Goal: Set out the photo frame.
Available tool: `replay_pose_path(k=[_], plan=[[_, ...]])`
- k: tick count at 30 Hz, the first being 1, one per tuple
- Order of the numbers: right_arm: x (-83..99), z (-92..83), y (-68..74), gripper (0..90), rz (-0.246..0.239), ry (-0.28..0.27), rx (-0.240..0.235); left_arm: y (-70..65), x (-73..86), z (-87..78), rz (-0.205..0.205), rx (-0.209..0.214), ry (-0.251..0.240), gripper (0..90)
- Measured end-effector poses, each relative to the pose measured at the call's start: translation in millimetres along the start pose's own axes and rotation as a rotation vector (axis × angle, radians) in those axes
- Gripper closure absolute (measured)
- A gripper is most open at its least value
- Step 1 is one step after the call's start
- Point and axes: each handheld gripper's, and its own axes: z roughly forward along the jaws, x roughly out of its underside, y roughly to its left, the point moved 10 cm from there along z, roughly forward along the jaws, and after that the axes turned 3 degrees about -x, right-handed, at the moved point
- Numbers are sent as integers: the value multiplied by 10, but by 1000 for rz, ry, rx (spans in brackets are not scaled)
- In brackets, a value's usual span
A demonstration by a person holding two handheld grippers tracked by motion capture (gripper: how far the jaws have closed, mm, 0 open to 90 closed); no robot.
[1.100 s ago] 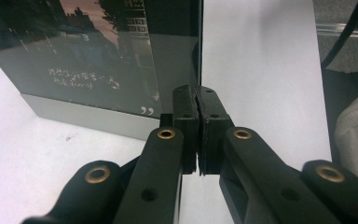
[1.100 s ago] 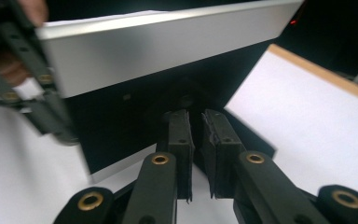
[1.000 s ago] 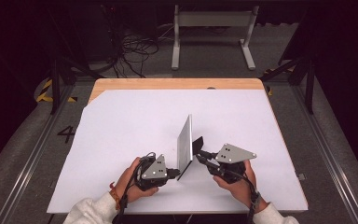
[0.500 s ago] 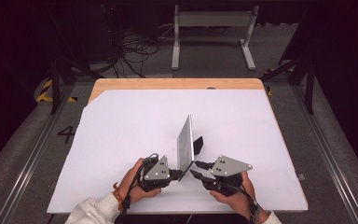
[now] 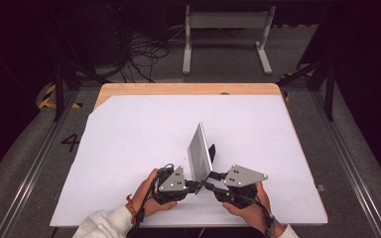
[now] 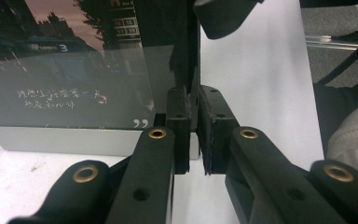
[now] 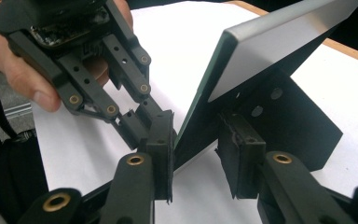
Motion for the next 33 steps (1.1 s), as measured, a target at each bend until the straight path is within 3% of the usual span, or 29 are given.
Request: replay_pose_path(k=[11, 14, 16, 21, 27, 30, 31, 33], plan=[[12, 19, -100, 654, 40, -10, 38, 28, -24, 92, -18, 7, -13, 805], [17, 28, -108, 647, 40, -7, 38, 81, 3, 77, 22, -23, 18, 787], [19, 28, -108, 651, 38, -6, 37, 185, 37, 27, -19, -16, 5, 778], [22, 26, -111, 655, 32, -7, 31, 445, 127, -125, -75, -79, -3, 745], [27, 19, -110, 661, 32, -1, 32, 669, 235, -253, -119, -132, 1, 672], [30, 9, -114, 664, 34, 5, 31, 709, 249, -262, -133, -143, -2, 623], [32, 6, -115, 665, 33, 6, 32, 767, 263, -273, -137, -168, 0, 623], [36, 0, -119, 669, 27, 3, 33, 833, 261, -276, -153, -188, -12, 548]])
